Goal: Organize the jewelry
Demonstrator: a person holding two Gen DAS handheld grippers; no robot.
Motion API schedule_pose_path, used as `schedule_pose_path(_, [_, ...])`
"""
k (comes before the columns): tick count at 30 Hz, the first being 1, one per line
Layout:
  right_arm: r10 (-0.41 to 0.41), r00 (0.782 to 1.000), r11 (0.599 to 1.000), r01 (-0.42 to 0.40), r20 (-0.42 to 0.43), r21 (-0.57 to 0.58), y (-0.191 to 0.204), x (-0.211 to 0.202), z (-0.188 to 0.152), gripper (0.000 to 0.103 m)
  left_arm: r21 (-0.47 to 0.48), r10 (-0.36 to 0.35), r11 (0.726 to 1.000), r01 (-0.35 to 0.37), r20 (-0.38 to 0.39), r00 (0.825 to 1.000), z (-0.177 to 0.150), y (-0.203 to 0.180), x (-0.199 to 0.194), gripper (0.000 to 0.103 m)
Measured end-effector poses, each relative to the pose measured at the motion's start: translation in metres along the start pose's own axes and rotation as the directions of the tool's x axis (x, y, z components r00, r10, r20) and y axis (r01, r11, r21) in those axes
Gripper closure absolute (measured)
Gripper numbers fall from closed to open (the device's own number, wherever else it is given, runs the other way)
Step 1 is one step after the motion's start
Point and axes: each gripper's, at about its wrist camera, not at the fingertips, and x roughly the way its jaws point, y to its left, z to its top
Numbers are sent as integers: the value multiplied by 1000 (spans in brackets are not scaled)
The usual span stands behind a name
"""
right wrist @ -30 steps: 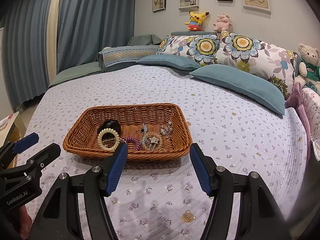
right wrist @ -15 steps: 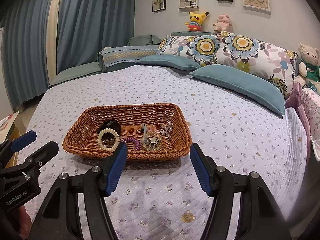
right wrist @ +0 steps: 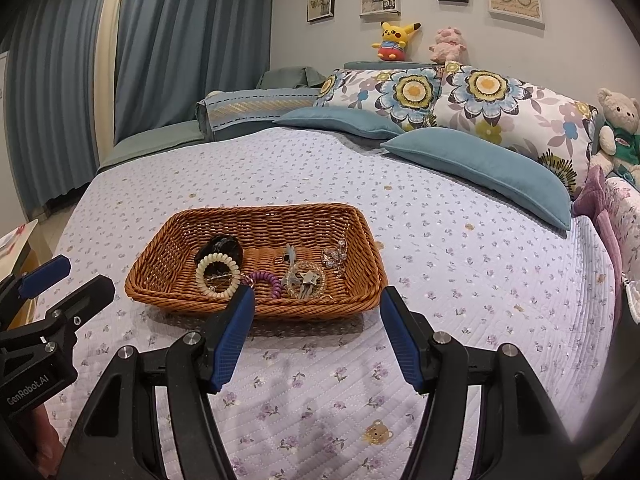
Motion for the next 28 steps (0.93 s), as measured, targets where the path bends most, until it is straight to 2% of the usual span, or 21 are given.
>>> schedule_pose_path(7, [-1,1000,1000,1,11,2,-1,-2,1,36,3,-5,1000,5,17,1000,0,-1,-4,25])
schedule_pose_path(11, [3,1000,1000,-3,7,5,-2,-3,1,36,8,15,1000,-16,56,998,2,-1,-12,25])
schedule_pose_path(22, [1,1000,1000,-1,9,3,-1,-5,3,36,14,-16,1000,15,53,998,5,-5,-14,25])
schedule_pose_path(26, [-4,1000,1000,4,11,3,-2,-5,3,36,17,11,1000,-12,72,997,4,-4,-17,25])
schedule_pose_path(28, [-4,1000,1000,4,10,1,-1,-4,3,36,16,1,1000,-2,65,998,4,-4,-16,25])
